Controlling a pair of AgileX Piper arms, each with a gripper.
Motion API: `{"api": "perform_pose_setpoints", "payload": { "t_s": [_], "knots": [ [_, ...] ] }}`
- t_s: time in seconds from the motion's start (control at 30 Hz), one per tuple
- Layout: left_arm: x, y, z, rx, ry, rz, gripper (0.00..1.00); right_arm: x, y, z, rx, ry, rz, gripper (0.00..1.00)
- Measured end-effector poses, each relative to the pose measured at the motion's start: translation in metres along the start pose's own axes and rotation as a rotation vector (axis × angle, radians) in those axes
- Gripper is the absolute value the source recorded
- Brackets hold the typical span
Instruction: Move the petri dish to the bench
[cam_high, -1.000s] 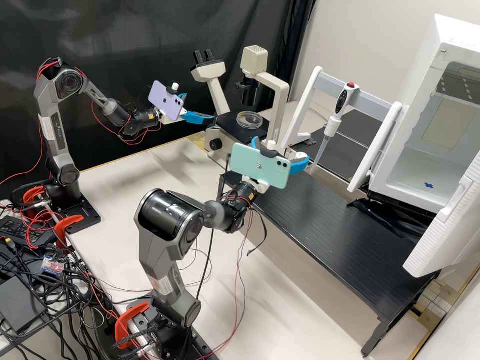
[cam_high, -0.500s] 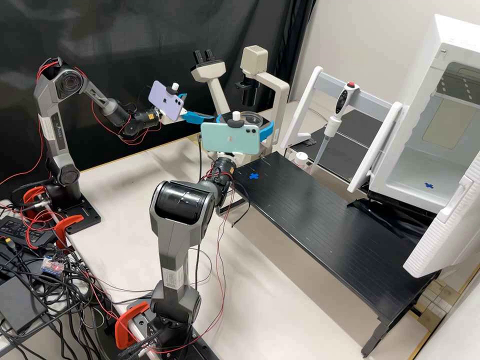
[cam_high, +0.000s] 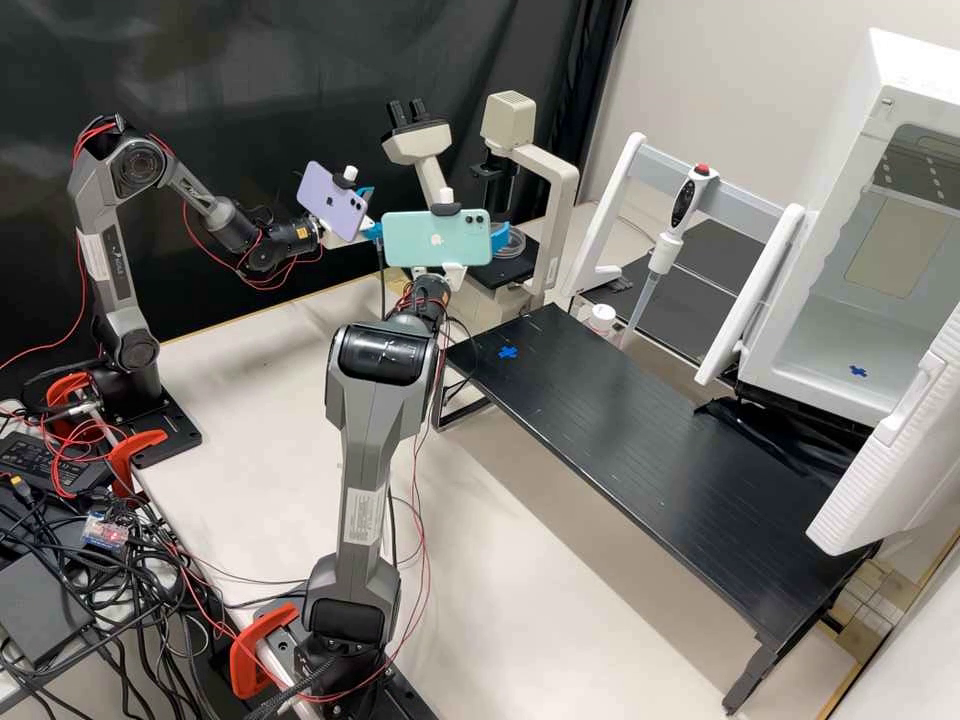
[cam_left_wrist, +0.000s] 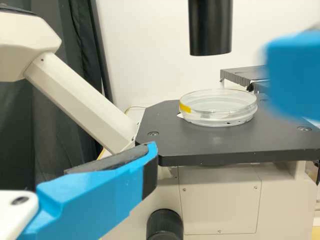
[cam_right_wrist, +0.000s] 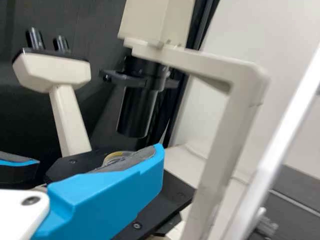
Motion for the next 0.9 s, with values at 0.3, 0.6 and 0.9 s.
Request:
{"api": "perform_pose_setpoints", "payload": {
  "t_s": [0.3, 0.6, 0.9],
  "knots": [
    [0.000, 0.000, 0.000, 0.000, 0.000, 0.000, 1.00, 0.046, -0.004, 0.001, 0.055, -0.060, -0.022, 1.00],
    [0.000, 0.000, 0.000, 0.000, 0.000, 0.000, 1.00, 0.078, -0.025, 0.014, 0.069, -0.134, -0.067, 1.00],
    [0.000, 0.000, 0.000, 0.000, 0.000, 0.000, 1.00, 0.096, -0.031, 0.030, 0.126, -0.218, -0.066, 1.00]
  ]
}}
